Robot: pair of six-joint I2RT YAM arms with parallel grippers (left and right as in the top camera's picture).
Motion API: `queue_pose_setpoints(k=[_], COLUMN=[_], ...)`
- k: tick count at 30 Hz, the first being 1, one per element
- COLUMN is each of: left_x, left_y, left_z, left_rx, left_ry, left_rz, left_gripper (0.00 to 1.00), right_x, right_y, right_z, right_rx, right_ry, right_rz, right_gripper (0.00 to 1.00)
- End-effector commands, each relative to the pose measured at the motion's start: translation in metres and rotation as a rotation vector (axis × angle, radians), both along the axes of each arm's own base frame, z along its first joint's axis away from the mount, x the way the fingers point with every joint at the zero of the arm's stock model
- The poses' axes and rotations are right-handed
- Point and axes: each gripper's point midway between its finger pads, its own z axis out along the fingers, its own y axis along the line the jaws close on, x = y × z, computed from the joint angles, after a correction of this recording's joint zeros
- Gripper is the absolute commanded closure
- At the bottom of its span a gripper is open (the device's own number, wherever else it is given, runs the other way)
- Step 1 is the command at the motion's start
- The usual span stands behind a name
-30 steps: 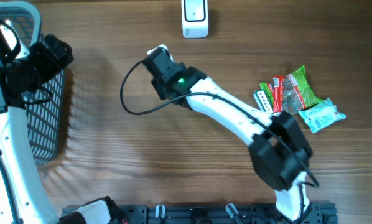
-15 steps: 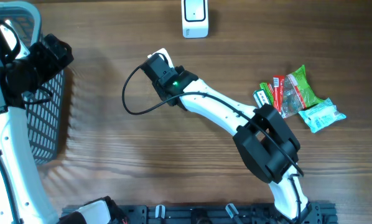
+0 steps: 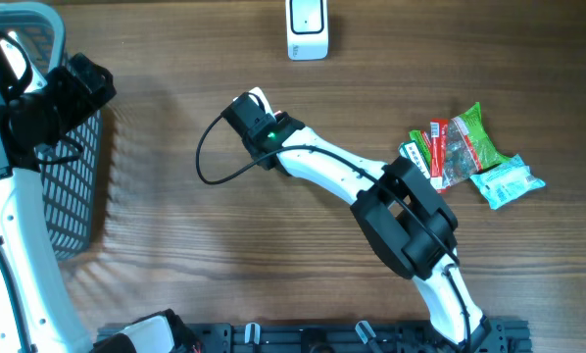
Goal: Scan the item barcode
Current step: 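Move the right gripper left and grasp the red-white box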
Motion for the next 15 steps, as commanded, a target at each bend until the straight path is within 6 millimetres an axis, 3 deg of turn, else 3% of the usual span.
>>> queue_pose_setpoints(k=[1, 6, 10, 12, 15], left_x=[0.001, 0.001, 0.001, 0.001, 0.001], left_y=[-0.003, -0.003, -0.003, -0.003, -0.003], left_z=[0.004, 0.004, 0.004, 0.004, 0.004], left_rx=[0.006, 0.006, 0.006, 0.006, 0.006], left_ry=[-0.014, -0.014, -0.014, -0.014, -0.014], left_rz=[-0.023, -0.023, -0.023, -0.023, -0.023], left_gripper=[0.0, 0.0, 0.0, 0.0, 0.0], right_x=[-0.004, -0.006, -0.01, -0.012, -0.016], right_y=[-0.003, -0.004, -0.003, -0.004, -0.004], right_z=[-0.024, -0.026, -0.028, -0.03, -0.032], right_rx=[-0.055, -0.057, -0.051, -0.057, -0.059], right_ry=[0.021, 0.034, 0.055, 0.066, 0.086], right_rz=[0.012, 0.015, 0.024, 0.026, 0.033], right_gripper=[0.66, 0.71, 0.69, 0.62, 0.64])
